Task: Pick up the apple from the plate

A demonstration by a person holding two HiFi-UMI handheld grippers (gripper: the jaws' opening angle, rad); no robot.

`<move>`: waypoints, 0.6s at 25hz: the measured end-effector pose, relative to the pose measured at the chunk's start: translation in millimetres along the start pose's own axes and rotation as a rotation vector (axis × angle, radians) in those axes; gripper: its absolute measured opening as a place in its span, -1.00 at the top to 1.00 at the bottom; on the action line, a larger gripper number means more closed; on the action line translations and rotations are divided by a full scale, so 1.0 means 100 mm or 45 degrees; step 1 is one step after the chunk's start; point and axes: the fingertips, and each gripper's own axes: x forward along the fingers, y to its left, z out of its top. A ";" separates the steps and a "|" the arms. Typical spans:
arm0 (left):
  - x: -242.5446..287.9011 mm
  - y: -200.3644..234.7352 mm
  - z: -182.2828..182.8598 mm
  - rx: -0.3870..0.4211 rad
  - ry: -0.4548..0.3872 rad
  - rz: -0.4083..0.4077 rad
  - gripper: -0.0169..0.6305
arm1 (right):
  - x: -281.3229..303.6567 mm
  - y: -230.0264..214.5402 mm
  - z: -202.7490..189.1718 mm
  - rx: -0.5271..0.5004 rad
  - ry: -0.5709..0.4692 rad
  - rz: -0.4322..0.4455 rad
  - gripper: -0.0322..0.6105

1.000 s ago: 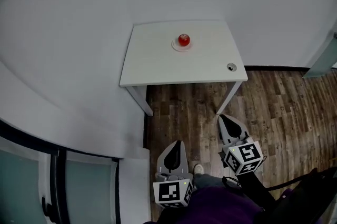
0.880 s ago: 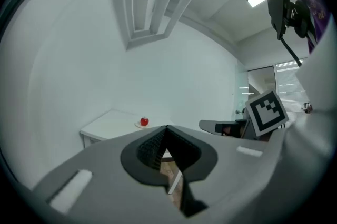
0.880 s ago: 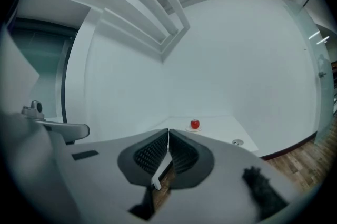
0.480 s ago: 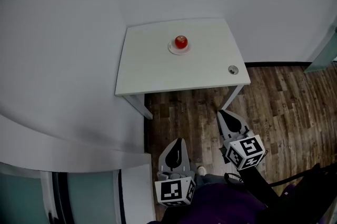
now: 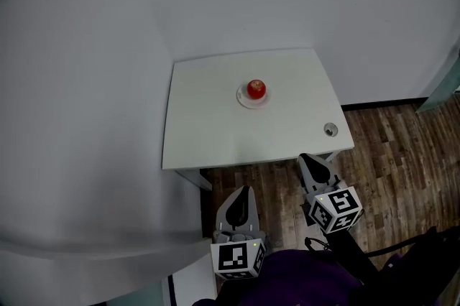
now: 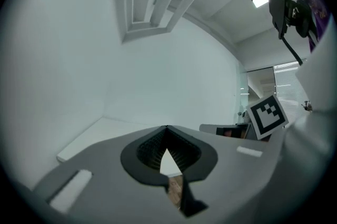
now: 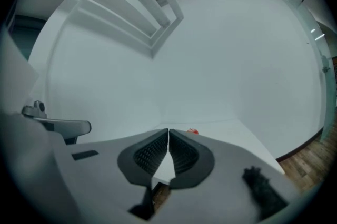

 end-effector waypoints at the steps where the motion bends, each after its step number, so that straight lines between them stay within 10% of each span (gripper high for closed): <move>1: 0.09 0.09 0.03 -0.004 0.000 -0.004 0.92 | 0.13 -0.01 0.03 0.004 -0.002 -0.003 0.86; 15: 0.85 0.91 0.06 -0.049 0.055 -0.030 0.92 | 1.17 -0.14 0.02 0.025 0.047 -0.077 0.86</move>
